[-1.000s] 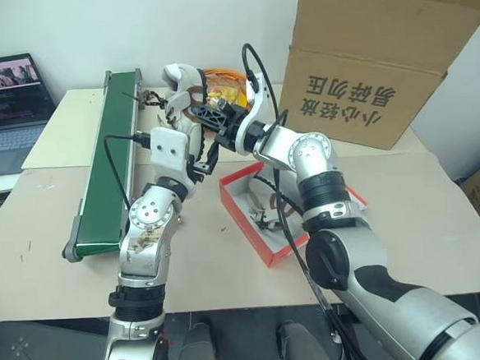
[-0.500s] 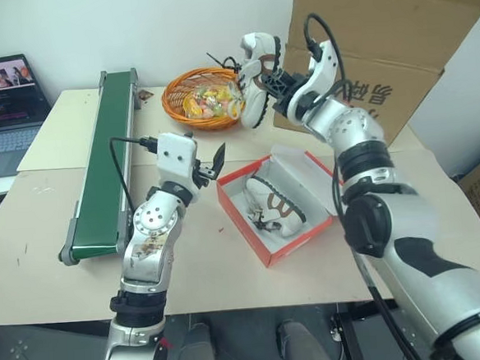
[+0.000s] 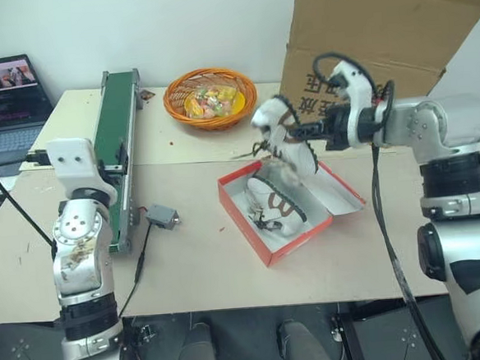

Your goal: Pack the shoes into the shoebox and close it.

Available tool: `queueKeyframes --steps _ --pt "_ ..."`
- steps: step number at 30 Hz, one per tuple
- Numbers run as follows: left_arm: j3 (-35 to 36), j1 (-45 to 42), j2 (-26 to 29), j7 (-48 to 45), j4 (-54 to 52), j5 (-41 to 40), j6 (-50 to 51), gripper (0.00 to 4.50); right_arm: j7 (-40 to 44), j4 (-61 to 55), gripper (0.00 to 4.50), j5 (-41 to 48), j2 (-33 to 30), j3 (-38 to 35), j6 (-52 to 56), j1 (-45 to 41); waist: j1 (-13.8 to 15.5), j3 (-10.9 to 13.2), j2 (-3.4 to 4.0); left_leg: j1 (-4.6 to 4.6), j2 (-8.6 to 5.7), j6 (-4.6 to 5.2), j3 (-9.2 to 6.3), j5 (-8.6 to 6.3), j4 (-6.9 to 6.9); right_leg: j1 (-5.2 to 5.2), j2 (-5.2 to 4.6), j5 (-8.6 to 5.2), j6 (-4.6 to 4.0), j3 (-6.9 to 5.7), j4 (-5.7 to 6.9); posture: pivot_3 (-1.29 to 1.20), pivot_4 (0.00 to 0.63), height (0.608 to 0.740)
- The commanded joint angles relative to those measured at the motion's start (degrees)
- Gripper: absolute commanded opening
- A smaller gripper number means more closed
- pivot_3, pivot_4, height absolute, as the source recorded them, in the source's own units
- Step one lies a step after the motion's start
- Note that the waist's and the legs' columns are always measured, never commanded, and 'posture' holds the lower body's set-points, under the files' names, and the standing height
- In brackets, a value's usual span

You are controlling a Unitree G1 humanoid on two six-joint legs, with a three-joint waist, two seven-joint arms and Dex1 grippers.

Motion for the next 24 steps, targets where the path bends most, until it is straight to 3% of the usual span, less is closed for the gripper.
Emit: queueKeyframes --steps 1,7,11,13,18,24 --pt "-1.62 -0.23 -0.80 0.49 -2.25 0.09 -1.92 3.71 -3.79 -5.77 0.34 1.35 1.54 -2.75 7.69 3.00 0.37 0.00 0.00 -0.01 0.00 0.00 0.00 0.00 0.01 0.01 0.00 0.00 0.01 0.00 0.00 0.00 0.150 0.721" --pt "-7.24 3.01 -0.46 -5.12 -6.48 -1.44 -2.30 3.71 -9.24 -8.00 0.34 2.10 7.75 -4.75 14.11 6.87 0.42 0.00 -0.01 0.05 0.01 0.00 0.00 0.00 0.08 0.04 0.01 0.26 0.44 0.00 0.03 0.00 0.150 0.721" --pt "-11.42 6.67 7.27 -20.00 -12.84 -8.56 2.70 3.71 -10.85 -7.22 0.34 3.67 8.28 -3.89 14.12 6.90 0.16 0.00 0.00 0.03 0.01 -0.01 0.00 -0.01 0.06 0.04 0.00 0.22 0.37 -0.01 0.02 0.00 0.150 0.721" --pt "-11.01 7.06 10.78 -23.71 -14.35 -11.29 5.43 3.71 -11.45 -6.50 0.34 3.49 8.66 -3.54 14.12 6.37 0.09 0.00 0.00 0.04 0.02 -0.01 0.00 -0.01 0.02 0.03 0.00 0.00 -0.02 -0.01 0.02 0.00 0.150 0.721" --pt "-5.76 6.86 23.76 -36.01 -16.88 -20.83 13.03 3.71 -9.77 1.56 0.34 1.44 6.92 -1.56 11.29 -1.63 -0.53 0.01 0.00 0.06 0.04 0.00 0.00 -0.01 0.07 0.01 0.00 -0.01 -0.06 -0.01 0.05 0.00 0.150 0.721" --pt "-5.94 6.80 27.15 -37.95 -16.40 -22.06 13.17 3.71 -5.02 7.42 0.34 1.41 2.99 2.61 10.67 -10.89 -0.29 0.02 0.01 0.01 0.04 0.00 0.01 -0.01 -0.05 -0.11 -0.03 -0.11 -0.18 -0.04 0.00 0.00 0.150 0.721"
